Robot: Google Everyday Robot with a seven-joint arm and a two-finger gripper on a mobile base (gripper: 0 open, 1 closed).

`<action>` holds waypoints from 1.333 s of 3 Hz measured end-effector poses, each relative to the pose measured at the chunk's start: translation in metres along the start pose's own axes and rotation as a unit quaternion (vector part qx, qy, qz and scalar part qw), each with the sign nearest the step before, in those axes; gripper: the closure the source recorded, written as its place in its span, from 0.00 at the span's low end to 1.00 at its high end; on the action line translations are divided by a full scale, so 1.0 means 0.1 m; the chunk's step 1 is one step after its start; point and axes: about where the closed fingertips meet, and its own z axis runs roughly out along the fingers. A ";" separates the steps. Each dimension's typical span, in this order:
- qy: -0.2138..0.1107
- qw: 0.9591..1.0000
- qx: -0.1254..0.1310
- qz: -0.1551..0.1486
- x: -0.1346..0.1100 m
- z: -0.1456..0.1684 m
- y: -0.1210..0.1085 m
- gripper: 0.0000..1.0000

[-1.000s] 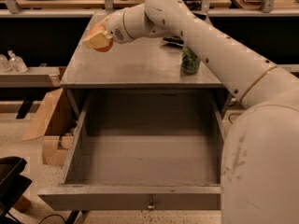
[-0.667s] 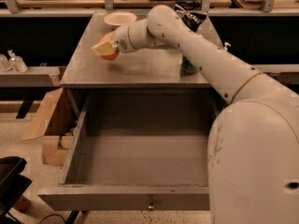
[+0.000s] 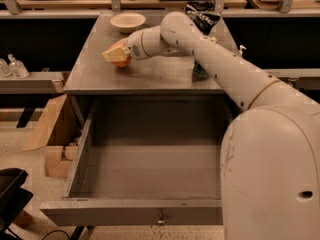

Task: Pick orange from top drawer and place on counter

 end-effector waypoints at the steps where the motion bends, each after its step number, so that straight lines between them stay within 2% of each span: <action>1: 0.000 1.000 0.000 0.000 -0.01 -0.01 0.00 0.52; 3: 0.001 1.000 -0.003 0.000 -0.01 0.03 0.02 0.05; 4: 0.001 1.000 -0.004 0.000 -0.01 0.04 0.03 0.00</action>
Offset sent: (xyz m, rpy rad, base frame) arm 0.0000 0.0000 0.0016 0.0000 0.0000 0.0000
